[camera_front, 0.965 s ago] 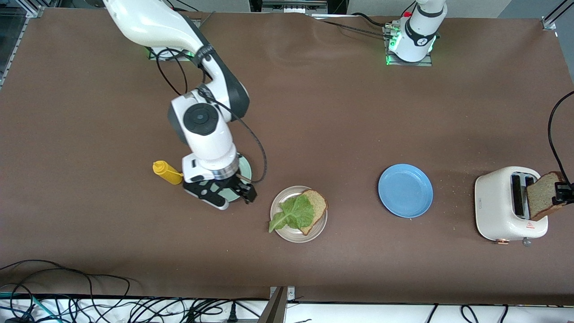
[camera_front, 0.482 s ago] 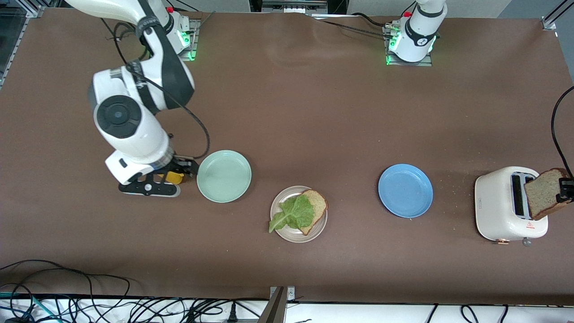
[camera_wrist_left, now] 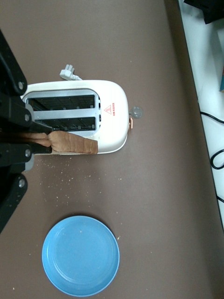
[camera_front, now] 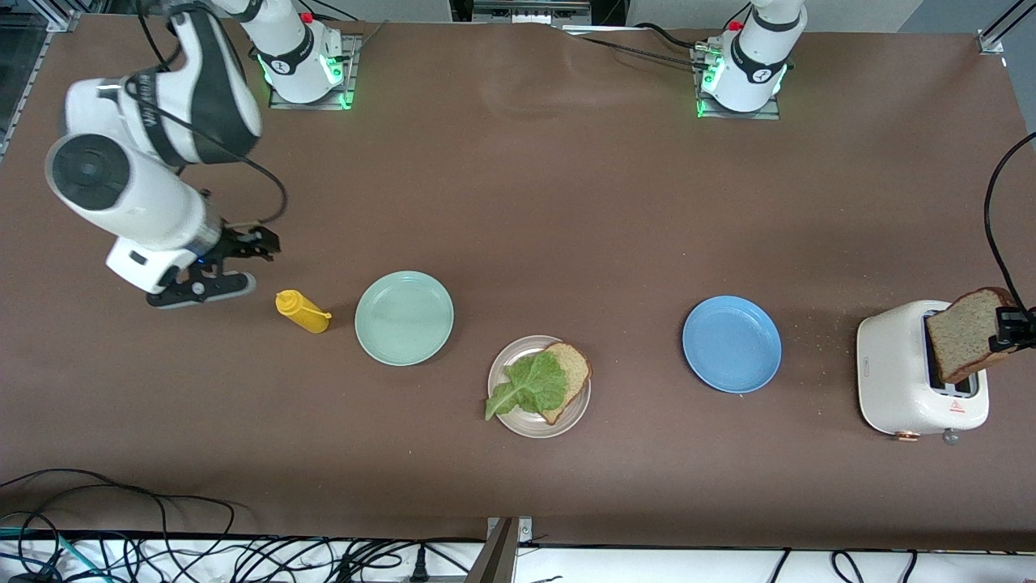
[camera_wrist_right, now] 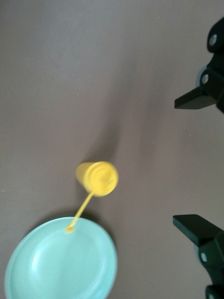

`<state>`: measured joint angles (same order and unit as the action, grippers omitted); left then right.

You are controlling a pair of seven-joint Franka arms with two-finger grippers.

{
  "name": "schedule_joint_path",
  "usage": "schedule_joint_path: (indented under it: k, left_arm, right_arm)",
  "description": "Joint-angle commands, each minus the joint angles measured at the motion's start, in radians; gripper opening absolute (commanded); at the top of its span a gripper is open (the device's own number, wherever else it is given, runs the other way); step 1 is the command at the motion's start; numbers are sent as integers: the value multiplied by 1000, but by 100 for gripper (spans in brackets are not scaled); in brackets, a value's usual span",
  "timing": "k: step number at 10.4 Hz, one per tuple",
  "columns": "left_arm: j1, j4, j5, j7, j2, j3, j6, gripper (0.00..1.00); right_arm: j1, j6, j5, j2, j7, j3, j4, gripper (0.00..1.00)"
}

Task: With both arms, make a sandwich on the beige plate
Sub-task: 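Move the right gripper to the mustard while the left gripper grasps bread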

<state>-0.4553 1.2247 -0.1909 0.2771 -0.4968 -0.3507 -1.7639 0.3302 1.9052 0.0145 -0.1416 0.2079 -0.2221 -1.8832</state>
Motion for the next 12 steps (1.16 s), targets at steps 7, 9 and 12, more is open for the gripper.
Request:
schedule_joint_path:
  k: [7,9,12]
  left_arm:
    - [23,3,10,-252,35,-96,50,0]
    - [36,6,18,-283,35,-94,50,0]
    - [49,6,16,-309,35,-94,50,0]
  right_arm:
    - [-48,156,-817,-93,1318,-237,-218,100]
    - [-82,152,-1089,-205,1624,-237,-205,100]
    - [-86,123,-1232,-288,1772,-231,-189,100]
